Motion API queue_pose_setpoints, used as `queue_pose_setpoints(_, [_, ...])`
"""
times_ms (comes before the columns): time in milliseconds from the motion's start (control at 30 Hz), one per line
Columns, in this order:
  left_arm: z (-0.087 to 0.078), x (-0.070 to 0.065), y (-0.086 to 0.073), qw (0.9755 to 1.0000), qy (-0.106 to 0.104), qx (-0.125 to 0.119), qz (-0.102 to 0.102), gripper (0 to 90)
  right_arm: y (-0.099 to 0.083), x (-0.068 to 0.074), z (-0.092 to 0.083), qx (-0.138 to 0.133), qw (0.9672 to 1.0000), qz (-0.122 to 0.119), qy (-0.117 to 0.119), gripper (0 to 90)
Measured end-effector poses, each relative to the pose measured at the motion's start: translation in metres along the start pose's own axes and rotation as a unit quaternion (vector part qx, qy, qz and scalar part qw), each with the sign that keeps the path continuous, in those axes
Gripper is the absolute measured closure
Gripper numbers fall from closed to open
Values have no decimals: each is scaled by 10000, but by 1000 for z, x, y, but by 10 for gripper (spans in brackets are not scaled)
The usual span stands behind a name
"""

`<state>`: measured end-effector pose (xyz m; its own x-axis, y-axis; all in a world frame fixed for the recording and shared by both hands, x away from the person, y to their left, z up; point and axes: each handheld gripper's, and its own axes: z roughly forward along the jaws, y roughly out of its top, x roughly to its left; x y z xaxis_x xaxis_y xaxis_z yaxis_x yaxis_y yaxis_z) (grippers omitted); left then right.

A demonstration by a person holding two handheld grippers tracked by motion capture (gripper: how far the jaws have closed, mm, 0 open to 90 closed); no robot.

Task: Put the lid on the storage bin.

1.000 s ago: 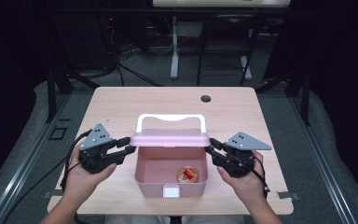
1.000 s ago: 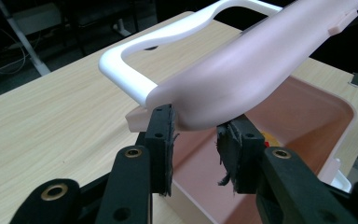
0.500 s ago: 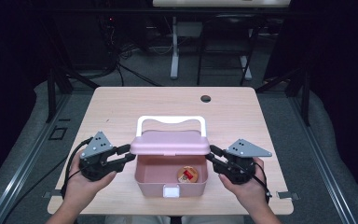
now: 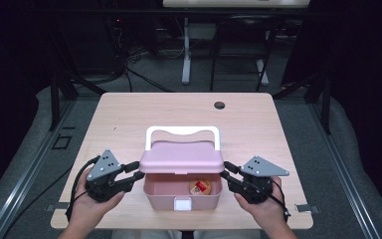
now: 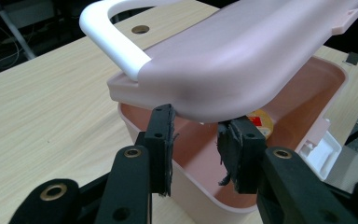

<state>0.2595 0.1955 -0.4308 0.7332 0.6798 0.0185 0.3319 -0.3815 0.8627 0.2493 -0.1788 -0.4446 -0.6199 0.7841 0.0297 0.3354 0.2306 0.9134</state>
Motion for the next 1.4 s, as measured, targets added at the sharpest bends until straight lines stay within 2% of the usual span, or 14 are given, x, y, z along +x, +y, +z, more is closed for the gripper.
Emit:
queue_pose_setpoints(333, [2, -4, -13, 10000, -35, 51, 18, 657, -12, -1, 1, 142, 9997, 154, 161, 712])
queue_pose_setpoints(933, [5, -10, -28, 9998, -107, 175, 42, 665, -26, 1, -13, 280, 9994, 86, 202, 730])
queue_pose_setpoints(1400, [9, -10, -38, 9993, -226, 295, -71, 673, -33, -6, -14, 340, 9988, 243, 261, 779])
